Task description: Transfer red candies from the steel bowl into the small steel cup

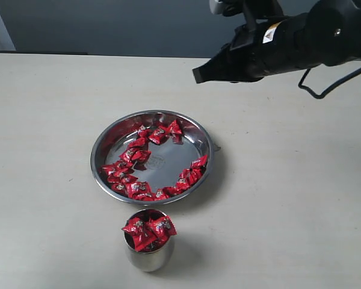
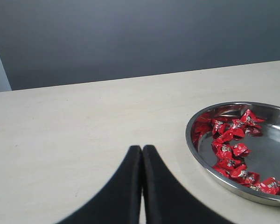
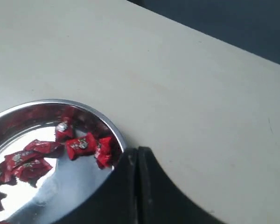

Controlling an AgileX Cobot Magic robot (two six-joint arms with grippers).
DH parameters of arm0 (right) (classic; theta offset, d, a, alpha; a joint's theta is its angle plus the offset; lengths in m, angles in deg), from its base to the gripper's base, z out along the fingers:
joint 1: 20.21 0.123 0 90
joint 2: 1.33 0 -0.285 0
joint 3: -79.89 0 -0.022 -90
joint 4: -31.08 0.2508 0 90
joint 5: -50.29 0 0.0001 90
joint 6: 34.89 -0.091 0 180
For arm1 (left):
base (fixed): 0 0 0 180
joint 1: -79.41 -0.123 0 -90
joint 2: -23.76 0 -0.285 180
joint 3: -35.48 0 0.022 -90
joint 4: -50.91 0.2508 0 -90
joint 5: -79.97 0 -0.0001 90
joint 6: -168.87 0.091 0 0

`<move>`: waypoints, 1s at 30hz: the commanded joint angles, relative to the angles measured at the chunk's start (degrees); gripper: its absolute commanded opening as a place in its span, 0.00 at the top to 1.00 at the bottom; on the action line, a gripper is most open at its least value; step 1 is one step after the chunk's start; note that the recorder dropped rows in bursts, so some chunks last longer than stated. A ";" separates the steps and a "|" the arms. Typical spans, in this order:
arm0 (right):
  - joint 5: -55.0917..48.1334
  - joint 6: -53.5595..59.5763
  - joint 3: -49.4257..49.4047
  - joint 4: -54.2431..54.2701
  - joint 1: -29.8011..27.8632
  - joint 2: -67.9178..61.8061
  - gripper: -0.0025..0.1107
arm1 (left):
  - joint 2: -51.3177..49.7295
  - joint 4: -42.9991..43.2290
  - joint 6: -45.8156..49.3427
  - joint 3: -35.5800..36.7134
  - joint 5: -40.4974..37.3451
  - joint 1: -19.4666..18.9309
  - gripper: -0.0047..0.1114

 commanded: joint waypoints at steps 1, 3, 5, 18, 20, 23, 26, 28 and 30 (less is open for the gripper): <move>-4.96 -1.27 0.01 2.08 -5.37 0.67 0.98 | 0.26 -0.31 0.01 0.21 0.14 0.04 0.96; -7.57 -1.27 -0.44 0.58 -8.10 3.26 0.98 | 0.26 -0.31 0.01 0.21 0.14 0.04 0.96; -6.96 -1.27 -2.29 -0.57 -10.65 7.75 0.98 | 0.26 -0.31 0.01 0.21 0.14 0.04 0.96; 8.54 -1.27 -39.45 0.55 -30.34 47.36 0.98 | 0.26 -0.31 0.01 0.21 0.14 0.04 0.96; 7.85 -1.27 -44.89 0.55 -30.95 54.74 0.98 | 0.26 -0.31 0.01 0.21 0.14 0.04 0.96; 7.85 -1.27 -51.79 2.40 -30.95 64.85 0.98 | 0.26 -0.31 0.01 0.21 0.14 0.04 0.96; 7.03 -1.27 -56.61 6.04 -30.95 71.85 0.98 | 0.26 -0.31 0.01 0.21 0.14 0.04 0.96; 5.79 -1.27 -58.66 6.63 -30.95 76.54 0.98 | 0.26 -0.31 0.01 0.21 0.14 0.04 0.96; 3.39 -1.27 -59.62 6.79 -30.95 80.76 0.98 | 0.26 -0.31 0.01 0.21 0.14 0.04 0.96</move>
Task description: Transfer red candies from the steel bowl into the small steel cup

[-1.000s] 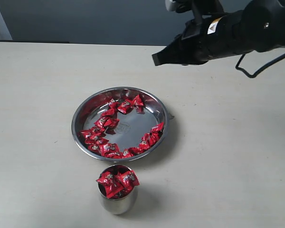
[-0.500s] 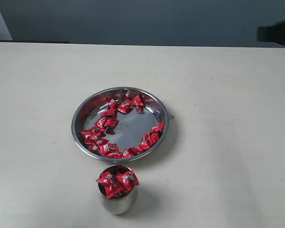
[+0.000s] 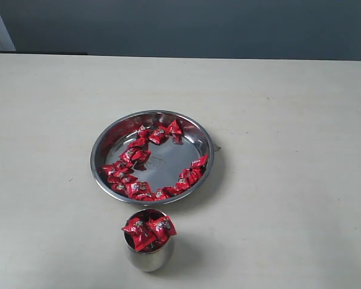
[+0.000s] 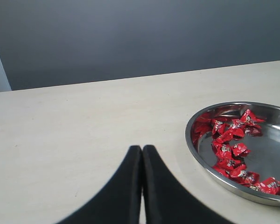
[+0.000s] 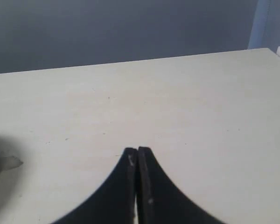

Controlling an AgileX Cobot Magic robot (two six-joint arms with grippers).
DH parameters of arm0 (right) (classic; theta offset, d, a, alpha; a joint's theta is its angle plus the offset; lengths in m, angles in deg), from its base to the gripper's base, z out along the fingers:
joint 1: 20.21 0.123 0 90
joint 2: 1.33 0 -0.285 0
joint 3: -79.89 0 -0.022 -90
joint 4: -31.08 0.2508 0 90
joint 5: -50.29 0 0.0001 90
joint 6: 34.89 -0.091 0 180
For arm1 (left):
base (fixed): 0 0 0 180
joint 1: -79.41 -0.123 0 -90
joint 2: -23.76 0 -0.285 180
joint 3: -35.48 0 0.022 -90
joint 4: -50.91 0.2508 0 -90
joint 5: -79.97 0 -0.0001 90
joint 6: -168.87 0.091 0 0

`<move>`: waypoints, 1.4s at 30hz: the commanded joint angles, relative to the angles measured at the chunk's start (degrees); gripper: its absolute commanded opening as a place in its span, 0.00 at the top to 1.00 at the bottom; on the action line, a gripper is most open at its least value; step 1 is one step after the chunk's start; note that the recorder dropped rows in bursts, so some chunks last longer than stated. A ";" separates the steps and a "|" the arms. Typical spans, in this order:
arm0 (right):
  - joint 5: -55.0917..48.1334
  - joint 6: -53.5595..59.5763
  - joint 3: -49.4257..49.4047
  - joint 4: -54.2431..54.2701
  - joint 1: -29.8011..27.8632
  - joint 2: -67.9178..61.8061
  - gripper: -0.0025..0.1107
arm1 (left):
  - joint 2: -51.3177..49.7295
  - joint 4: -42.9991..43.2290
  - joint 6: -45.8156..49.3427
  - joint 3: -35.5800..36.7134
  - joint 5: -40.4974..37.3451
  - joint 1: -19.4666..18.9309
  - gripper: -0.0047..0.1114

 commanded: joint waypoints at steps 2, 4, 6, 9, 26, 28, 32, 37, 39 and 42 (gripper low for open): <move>-4.05 -0.07 -3.95 0.88 -0.33 11.24 0.98 | 0.26 -0.31 0.01 0.21 0.14 0.04 0.96; -4.05 -0.76 -5.08 0.54 -0.33 13.83 0.98 | 0.26 -0.31 0.01 0.21 0.14 0.04 0.96; -5.58 -3.13 -5.08 -1.96 -0.33 15.57 0.98 | 0.26 -0.31 0.01 0.21 0.14 0.04 0.96; -7.33 -11.47 -5.08 -10.20 -0.33 16.78 0.98 | 0.26 -0.31 0.01 0.21 0.14 0.04 0.96; -7.98 -19.05 -5.08 -17.12 -0.33 18.44 0.98 | 0.26 -0.31 0.01 0.21 0.14 0.04 0.96; -8.03 -18.23 -5.08 -17.12 -0.33 18.44 0.98 | 0.26 -0.31 0.01 0.21 0.14 0.04 0.96; -8.03 -15.72 -5.08 -16.95 -0.33 18.44 0.98 | 0.26 -0.31 0.01 0.21 0.14 0.04 0.96; -8.03 -13.22 -5.08 -16.31 -0.33 18.44 0.98 | 0.26 -0.31 0.01 0.21 0.14 0.04 0.96; -8.03 -11.74 -5.08 -16.31 -0.33 18.44 0.98 | 0.26 -0.31 0.01 0.21 0.14 0.04 0.96; -8.03 -10.90 -5.08 -16.31 -0.33 18.44 0.98 | 0.26 -0.31 0.01 0.21 0.14 0.04 0.96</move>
